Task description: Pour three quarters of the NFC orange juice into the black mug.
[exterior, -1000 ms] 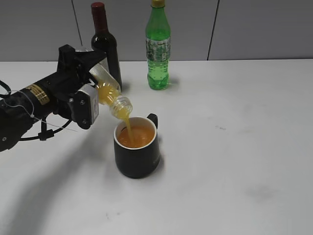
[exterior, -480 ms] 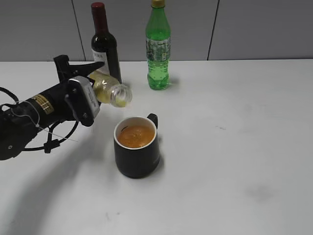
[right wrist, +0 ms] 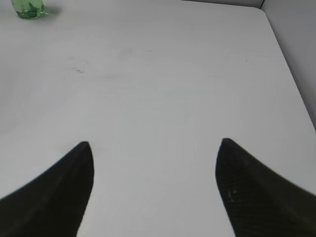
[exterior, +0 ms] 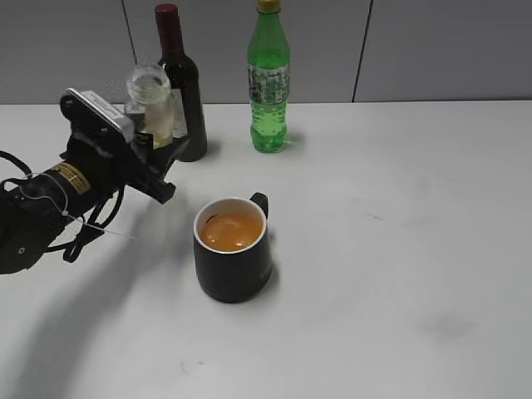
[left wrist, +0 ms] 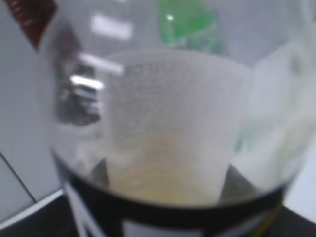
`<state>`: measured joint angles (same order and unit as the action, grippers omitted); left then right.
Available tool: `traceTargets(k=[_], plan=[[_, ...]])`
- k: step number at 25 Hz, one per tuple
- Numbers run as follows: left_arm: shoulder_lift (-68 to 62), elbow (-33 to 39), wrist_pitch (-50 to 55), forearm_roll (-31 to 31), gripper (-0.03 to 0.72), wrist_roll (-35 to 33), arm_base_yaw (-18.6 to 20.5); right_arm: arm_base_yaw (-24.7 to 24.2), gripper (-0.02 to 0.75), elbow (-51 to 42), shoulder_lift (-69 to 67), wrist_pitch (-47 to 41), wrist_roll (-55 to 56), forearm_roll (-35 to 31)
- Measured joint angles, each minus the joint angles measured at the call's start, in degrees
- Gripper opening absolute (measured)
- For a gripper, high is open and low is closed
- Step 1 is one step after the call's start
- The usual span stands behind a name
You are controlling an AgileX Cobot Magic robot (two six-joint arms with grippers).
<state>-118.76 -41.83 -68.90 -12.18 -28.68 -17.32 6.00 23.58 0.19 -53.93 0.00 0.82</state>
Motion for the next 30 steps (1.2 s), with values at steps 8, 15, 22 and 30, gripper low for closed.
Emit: traceTargets(k=[8,15,22,30], plan=[[0.0,0.0,0.0,7.0,0.465,23.1,0.0,0.0,0.584,0.0,0.0,0.0,0.0,0.0],[0.0,0.0,2.3,11.2,0.465,24.5,2.1,0.0,0.584,0.0,0.0,0.0,0.0,0.0],[0.0,0.0,4.2,12.5,0.465,24.5,8.4,0.0,0.584,0.0,0.0,0.0,0.0,0.0],[-2.2,-5.8,11.0,11.0,0.465,24.5,10.3,0.0,0.584,0.0,0.0,0.0,0.0,0.0]])
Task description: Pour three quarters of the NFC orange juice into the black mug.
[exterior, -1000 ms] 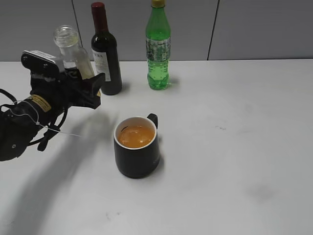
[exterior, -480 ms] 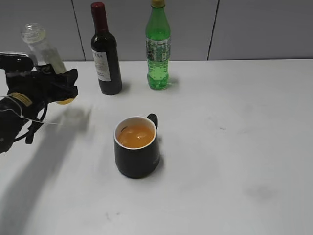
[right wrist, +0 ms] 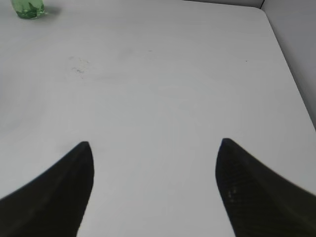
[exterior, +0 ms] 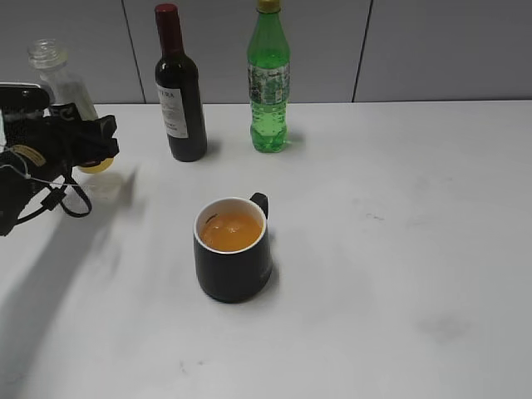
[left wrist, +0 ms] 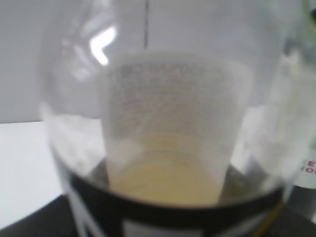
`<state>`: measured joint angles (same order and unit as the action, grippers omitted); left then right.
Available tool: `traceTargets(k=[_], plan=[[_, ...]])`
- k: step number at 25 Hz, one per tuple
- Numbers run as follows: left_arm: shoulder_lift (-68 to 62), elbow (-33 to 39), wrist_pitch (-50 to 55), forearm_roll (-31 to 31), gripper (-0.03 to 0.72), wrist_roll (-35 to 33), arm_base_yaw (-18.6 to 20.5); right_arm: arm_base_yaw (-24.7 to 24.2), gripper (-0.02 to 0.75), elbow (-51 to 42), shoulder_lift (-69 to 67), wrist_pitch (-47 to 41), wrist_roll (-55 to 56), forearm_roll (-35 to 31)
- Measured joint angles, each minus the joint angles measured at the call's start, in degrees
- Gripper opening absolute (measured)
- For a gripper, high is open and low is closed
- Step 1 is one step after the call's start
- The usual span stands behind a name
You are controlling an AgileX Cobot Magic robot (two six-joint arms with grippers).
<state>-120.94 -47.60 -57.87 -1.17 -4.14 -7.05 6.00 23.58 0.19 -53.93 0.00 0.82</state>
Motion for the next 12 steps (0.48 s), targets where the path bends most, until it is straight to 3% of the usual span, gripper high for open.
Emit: traceTargets(k=[12], plan=[[-6.5,-5.8,1.5,-1.2,0.465,0.0,0.0,0.0,0.584,0.0,0.0,0.0,0.0,0.0]])
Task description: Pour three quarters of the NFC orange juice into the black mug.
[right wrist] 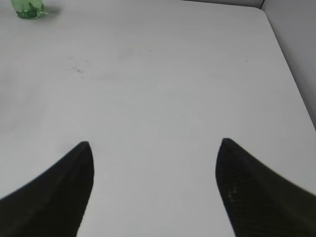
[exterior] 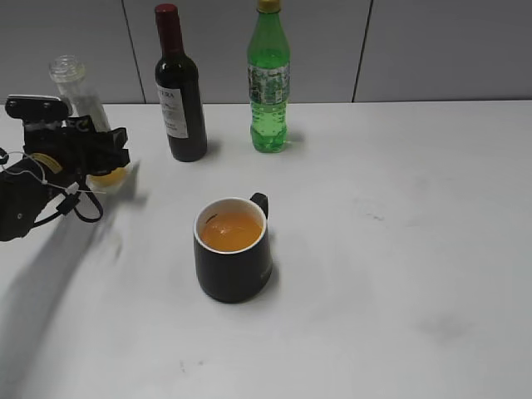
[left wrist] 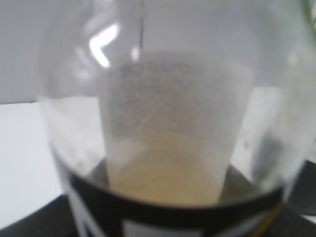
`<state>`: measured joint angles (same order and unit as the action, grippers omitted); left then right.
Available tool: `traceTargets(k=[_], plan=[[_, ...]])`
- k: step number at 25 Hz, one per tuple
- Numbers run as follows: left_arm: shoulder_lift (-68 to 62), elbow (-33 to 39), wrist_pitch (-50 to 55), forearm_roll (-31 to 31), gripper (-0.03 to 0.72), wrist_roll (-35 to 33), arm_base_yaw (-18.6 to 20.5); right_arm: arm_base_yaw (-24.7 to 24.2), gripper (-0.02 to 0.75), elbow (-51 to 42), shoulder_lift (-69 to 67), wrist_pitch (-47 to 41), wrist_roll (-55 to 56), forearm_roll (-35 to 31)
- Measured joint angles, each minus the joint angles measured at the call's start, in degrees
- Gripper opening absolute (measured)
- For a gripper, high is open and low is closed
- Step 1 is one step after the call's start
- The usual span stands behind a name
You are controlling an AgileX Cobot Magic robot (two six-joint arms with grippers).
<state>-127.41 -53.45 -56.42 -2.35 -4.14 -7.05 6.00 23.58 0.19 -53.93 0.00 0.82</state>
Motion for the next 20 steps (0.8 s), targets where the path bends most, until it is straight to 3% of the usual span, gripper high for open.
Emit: traceTargets(k=[5,20], plan=[[-1.0,-0.1,-0.2,-0.1,0.466,0.0,0.0,0.0,0.584,0.0,0.0,0.0,0.0,0.0],[-1.0,-0.3,-0.3,-0.1,0.607,0.0,0.0,0.0,0.584,0.0,0.0,0.0,0.0,0.0]])
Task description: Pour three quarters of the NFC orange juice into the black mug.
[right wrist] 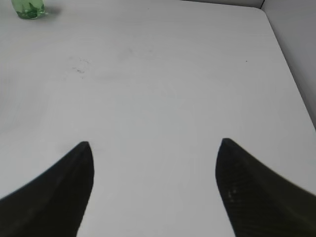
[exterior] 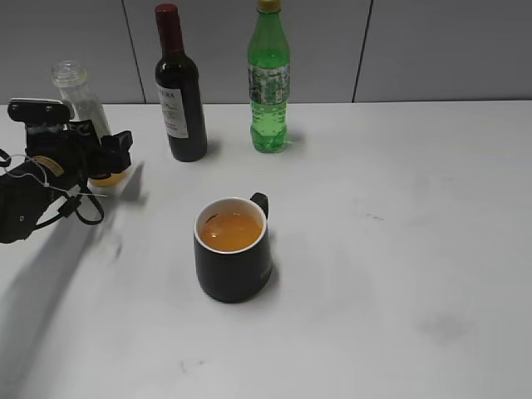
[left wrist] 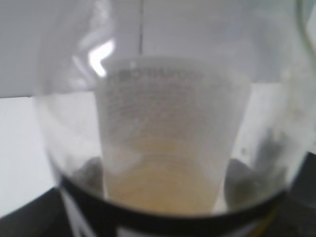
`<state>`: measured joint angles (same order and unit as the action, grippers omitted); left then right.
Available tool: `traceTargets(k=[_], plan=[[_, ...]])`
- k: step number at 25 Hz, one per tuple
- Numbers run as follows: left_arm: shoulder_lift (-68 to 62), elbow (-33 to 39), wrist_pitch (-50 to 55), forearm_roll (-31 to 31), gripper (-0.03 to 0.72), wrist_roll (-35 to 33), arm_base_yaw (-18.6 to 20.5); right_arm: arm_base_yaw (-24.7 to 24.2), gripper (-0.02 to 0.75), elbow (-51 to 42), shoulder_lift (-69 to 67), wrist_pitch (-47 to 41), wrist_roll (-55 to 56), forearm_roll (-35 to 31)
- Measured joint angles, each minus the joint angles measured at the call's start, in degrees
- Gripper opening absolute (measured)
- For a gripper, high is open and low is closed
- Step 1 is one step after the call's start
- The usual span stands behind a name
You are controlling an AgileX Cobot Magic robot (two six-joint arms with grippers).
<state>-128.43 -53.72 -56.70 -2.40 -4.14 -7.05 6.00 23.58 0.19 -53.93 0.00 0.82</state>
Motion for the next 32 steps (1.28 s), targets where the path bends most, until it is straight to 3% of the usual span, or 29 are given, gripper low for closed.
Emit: traceTargets(k=[8,18,28,32], plan=[[0.0,0.8,-0.7,0.0,0.623,0.0,0.0,0.0,0.584,0.0,0.0,0.0,0.0,0.0],[0.9,7.5,-8.0,0.3,0.657,0.0,0.0,0.0,0.584,0.0,0.0,0.0,0.0,0.0],[7.3,21.4,-12.2,1.2,0.656,0.0,0.0,0.0,0.584,0.0,0.0,0.0,0.0,0.0],[13.5,26.5,-7.3,1.2,0.652,0.0,0.0,0.0,0.584,0.0,0.0,0.0,0.0,0.0]])
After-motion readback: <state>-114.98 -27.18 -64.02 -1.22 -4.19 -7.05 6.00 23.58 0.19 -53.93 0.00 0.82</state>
